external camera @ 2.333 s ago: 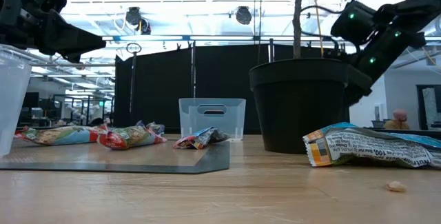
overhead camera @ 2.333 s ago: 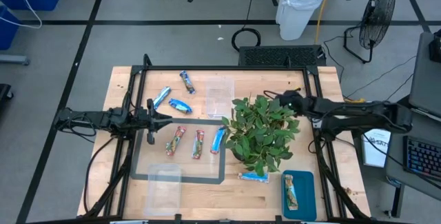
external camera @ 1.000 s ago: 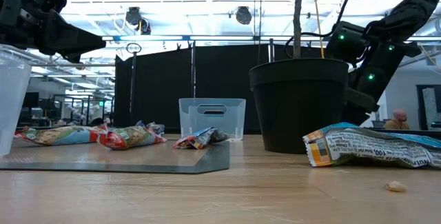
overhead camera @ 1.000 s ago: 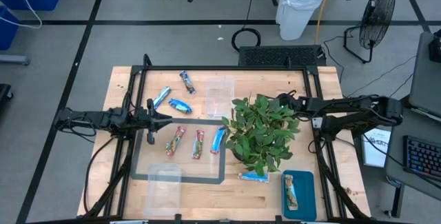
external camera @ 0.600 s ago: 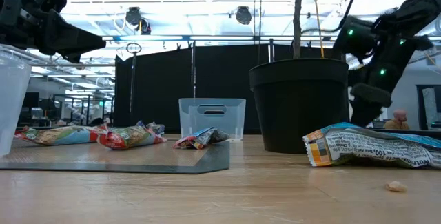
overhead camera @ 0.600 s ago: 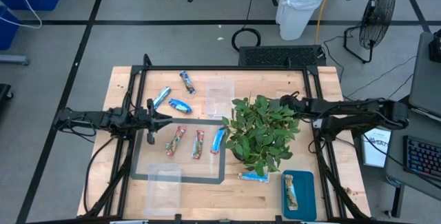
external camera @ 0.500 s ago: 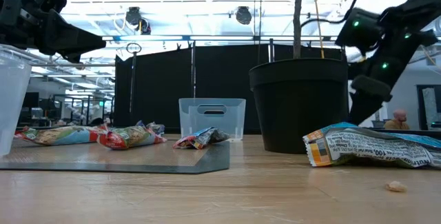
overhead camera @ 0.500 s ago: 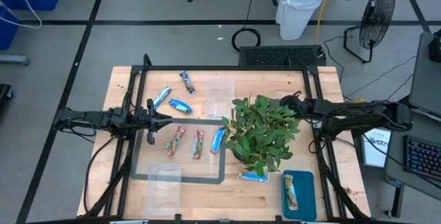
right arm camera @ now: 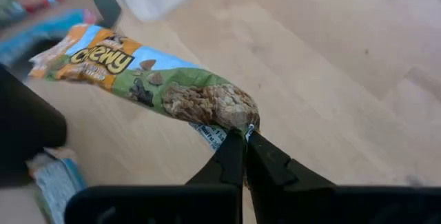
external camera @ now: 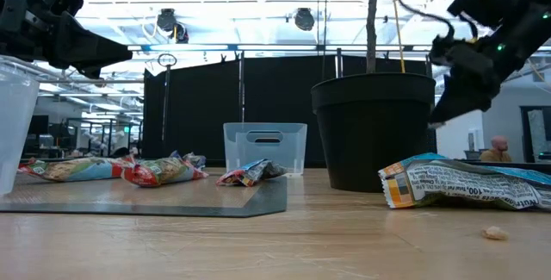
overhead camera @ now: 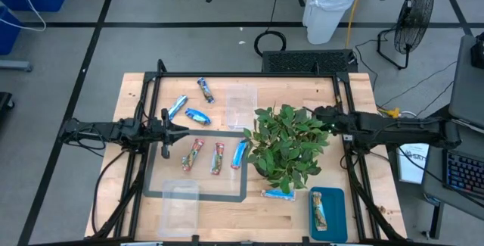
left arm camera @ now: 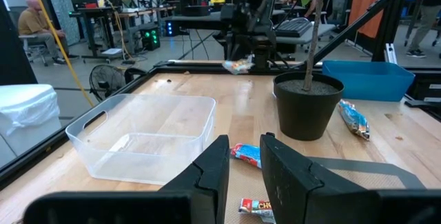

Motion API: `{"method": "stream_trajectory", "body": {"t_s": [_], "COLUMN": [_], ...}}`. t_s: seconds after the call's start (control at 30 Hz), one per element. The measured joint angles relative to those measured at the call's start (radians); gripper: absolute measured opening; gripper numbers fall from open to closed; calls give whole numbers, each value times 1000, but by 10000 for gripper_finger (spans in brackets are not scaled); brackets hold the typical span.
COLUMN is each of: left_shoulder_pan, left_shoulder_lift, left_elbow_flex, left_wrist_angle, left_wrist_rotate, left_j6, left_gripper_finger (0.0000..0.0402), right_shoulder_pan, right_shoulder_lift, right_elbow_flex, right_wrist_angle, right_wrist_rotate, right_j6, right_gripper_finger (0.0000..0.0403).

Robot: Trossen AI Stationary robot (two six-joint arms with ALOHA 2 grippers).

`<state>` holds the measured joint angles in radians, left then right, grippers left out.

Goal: Pick and place Granola Bars by type
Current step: Put the green granola bar into the blue bin

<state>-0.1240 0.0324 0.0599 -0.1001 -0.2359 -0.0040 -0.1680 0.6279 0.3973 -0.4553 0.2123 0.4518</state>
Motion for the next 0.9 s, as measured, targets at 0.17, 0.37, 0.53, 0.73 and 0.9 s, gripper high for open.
{"method": "stream_trajectory", "body": {"t_s": [0.17,0.37,0.53,0.73,0.9], "left_shoulder_pan": [0,0,0,0,0], "left_shoulder_lift": [0,0,0,0,0], "left_elbow_flex": [0,0,0,0,0], "left_wrist_angle": [0,0,0,0,0], "left_wrist_rotate": [0,0,0,0,0], "left_j6": [0,0,0,0,0], "left_gripper_finger": [88,88,88,88,88], "right_shoulder_pan": [63,146,209,242,270], "right_shoulder_lift": [-99,-216,-277,-313,-314], "right_elbow_flex": [1,2,2,74,201], "right_wrist_angle": [4,-6,-12,-136,-279], "right_wrist_rotate": [8,126,209,244,298], "right_j6": [39,97,98,122,124], "right_gripper_finger": [0,0,0,0,0]}}
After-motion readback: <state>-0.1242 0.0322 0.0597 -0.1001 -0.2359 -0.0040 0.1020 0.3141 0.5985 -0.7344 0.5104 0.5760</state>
